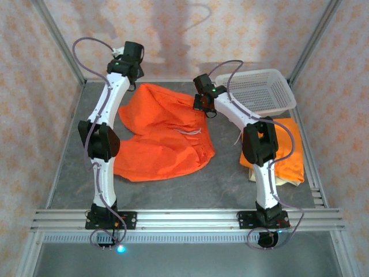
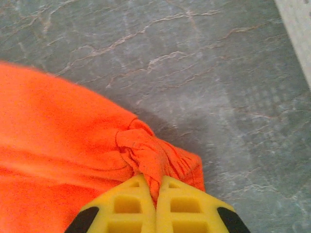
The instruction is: Fold and stack the shorts
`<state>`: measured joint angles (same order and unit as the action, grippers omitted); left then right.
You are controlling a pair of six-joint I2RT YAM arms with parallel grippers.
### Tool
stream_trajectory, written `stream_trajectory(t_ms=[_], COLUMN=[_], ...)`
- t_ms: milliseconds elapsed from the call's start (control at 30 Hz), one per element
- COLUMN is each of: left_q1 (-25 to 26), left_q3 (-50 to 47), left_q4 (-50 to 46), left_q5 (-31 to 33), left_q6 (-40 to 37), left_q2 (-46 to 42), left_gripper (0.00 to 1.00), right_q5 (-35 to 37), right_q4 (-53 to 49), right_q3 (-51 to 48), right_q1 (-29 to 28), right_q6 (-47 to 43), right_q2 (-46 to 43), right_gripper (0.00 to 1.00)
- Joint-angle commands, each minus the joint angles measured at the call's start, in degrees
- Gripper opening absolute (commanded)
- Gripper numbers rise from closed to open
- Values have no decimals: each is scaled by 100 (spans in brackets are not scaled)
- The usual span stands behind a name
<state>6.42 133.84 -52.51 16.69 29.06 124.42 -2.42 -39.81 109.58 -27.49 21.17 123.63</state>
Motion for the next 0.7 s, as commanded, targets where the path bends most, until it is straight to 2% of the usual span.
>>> stream_trajectory(t_ms=[0,100,167,200,267,333,433,467,533,667], left_q1=[-277,-264,-281,-297,-332,-326,-345,-343,-334,-195], left_q3=[78,-1056,-2148,-2599,-3597,-4477,-5740,-6200,-6972,-8301], left_q4=[-355,46,347,433,589,596,470,531,552,551], left_q5=[-214,-340,-457,-534,-763,-780,-793,-911,-1090,-1385], left_q6=[125,345,571,679,914,1140,1526,1640,1901,2376], left_q2=[-91,-827,-1442,-1795,-2415,-2987,-3856,-4178,-4726,-5696], left_gripper=[71,80,84,86,90,100,100,100,100,99], right_q5=[170,80,22,-24,-137,-234,-374,-435,-509,-741], right_q4=[-333,-741,-1038,-1130,-1218,-1196,-1046,-925,-685,96], right_q3=[444,1096,1493,1616,1676,1545,1052,786,176,-1429], right_q1=[60,76,74,66,51,-2,-137,-208,-338,-543], right_q6=[53,-13,-54,-70,-100,-113,-117,-98,-80,214], right_q2=[194,492,618,635,533,325,-116,-305,-715,-1677], right_gripper=[3,22,35,37,46,57,62,69,74,76])
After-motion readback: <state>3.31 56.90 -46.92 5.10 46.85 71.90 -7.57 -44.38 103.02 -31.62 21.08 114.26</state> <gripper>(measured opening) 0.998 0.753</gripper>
